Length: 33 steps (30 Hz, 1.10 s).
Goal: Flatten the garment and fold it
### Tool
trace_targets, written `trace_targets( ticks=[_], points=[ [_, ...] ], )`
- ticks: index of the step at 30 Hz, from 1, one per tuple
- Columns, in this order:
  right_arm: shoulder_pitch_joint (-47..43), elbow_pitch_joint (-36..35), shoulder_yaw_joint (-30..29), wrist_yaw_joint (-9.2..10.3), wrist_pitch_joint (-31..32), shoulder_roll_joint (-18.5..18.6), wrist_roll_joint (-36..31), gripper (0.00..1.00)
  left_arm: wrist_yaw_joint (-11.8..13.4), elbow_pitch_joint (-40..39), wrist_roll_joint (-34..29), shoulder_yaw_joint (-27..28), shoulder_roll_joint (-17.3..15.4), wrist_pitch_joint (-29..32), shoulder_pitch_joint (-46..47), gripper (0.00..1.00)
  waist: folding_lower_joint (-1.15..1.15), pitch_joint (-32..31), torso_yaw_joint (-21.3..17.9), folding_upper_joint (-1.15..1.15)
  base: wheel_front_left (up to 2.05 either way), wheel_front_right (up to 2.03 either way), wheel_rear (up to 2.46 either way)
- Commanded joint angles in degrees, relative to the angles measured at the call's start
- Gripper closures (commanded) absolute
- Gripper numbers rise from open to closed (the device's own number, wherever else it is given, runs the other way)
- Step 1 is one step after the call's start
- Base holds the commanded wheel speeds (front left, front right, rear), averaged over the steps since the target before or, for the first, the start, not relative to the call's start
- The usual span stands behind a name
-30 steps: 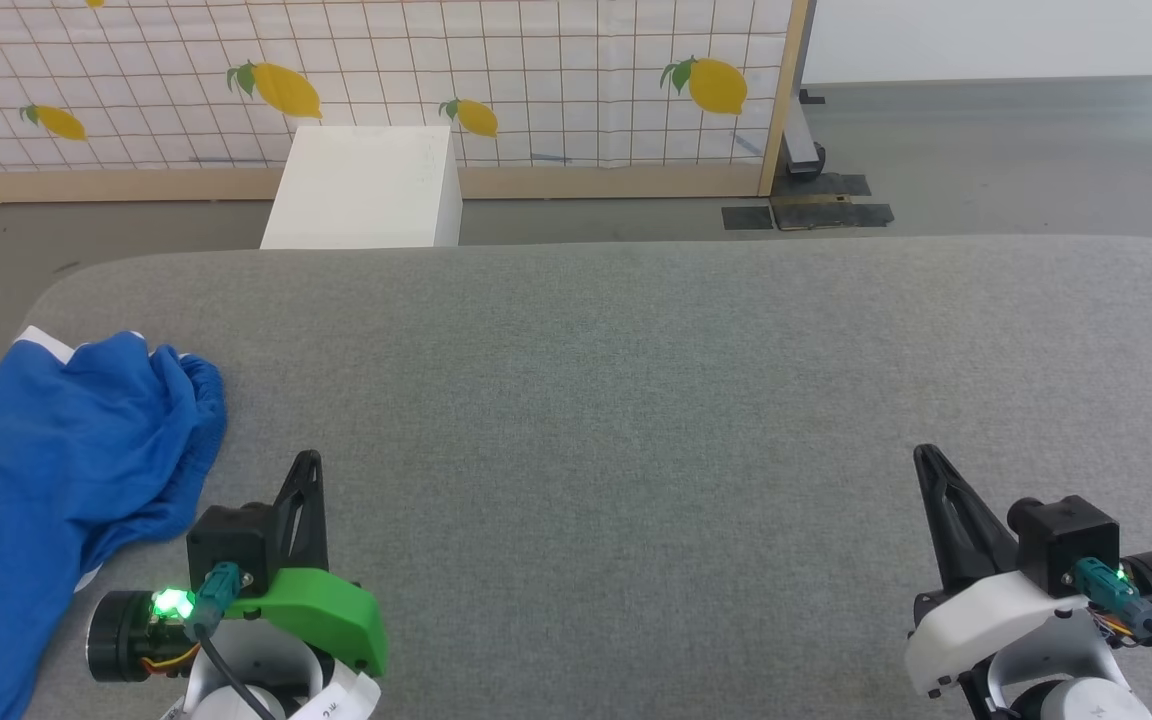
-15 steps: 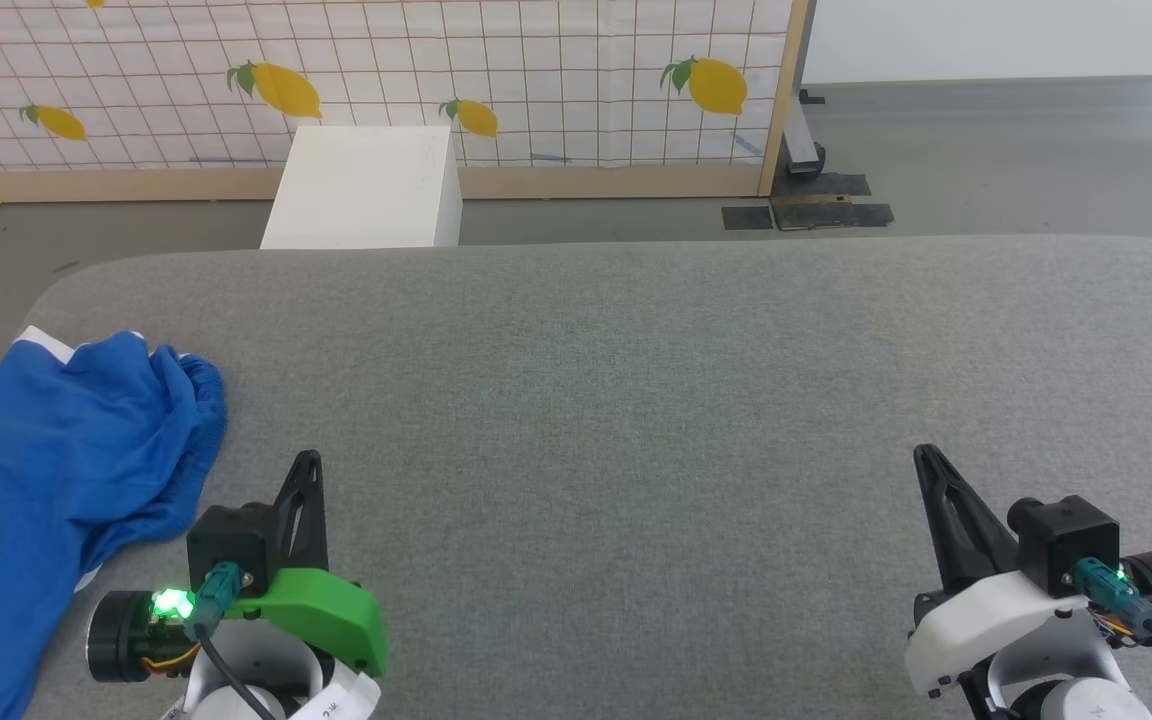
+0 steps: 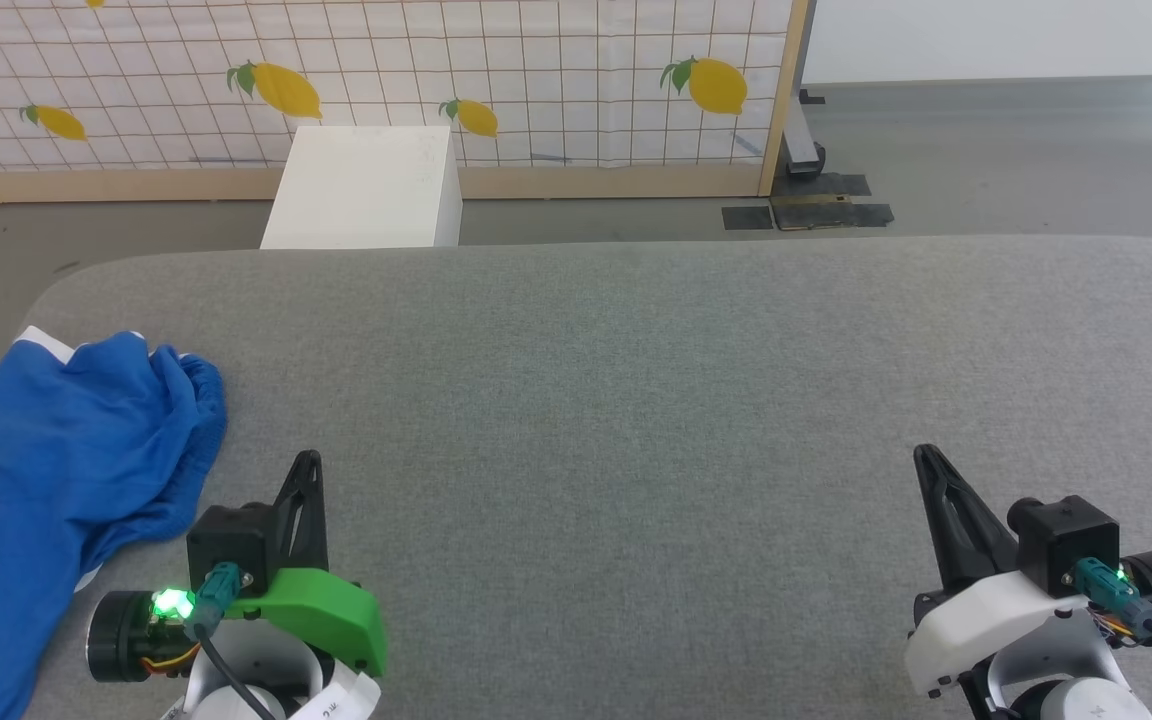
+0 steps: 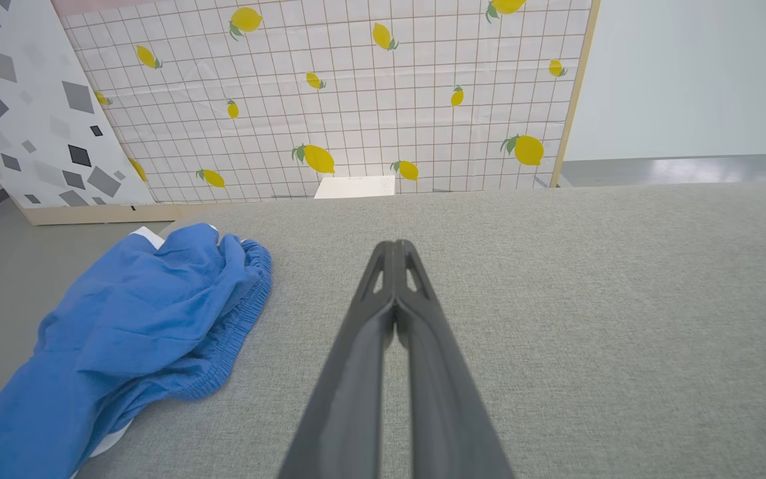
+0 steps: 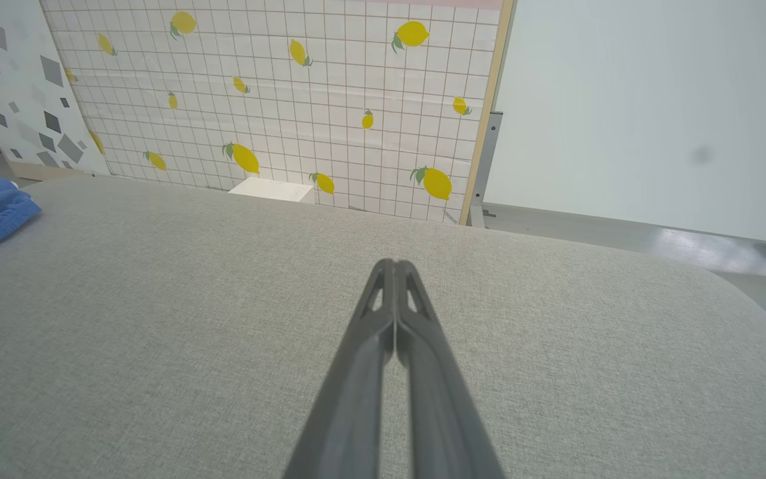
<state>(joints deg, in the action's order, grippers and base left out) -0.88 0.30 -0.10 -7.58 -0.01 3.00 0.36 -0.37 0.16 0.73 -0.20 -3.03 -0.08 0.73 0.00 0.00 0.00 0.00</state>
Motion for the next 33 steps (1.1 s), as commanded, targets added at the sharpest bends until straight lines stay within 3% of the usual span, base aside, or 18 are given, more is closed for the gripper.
trace_targets(
  ticks=[1, 4, 5, 33],
  points=[
    [0.9, -0.3, 0.1, 0.09, 0.0, -0.1, -0.4, 1.00, 0.4, -0.2, -0.7, 0.2, 0.2, 0.1, -0.7, 1.00, 0.00, 0.0, 0.0, 0.00, 0.00, 0.00, 0.00],
    [0.9, -0.3, 0.1, 0.09, 0.0, -0.1, -0.4, 1.00, 0.4, -0.2, -0.7, 0.2, 0.2, 0.1, -0.7, 1.00, 0.00, 0.0, 0.0, 0.00, 0.00, 0.00, 0.00],
    [0.0, 0.0, 0.0, 0.00, 0.0, 0.0, 0.0, 0.00, 0.0, 0.0, 0.0, 0.0, 0.0, 0.0, 0.0, 0.00, 0.00, 0.0, 0.0, 0.00, 0.00, 0.00, 0.00],
    [0.6, 1.2, 0.3, 0.01, -2.1, 0.0, 0.8, 0.00, 1.3, 2.5, 2.2, -2.5, -0.1, -2.7, 1.4, 0.00, 0.00, 0.0, 1.4, 0.00, 0.00, 0.00, 0.00]
  ],
)
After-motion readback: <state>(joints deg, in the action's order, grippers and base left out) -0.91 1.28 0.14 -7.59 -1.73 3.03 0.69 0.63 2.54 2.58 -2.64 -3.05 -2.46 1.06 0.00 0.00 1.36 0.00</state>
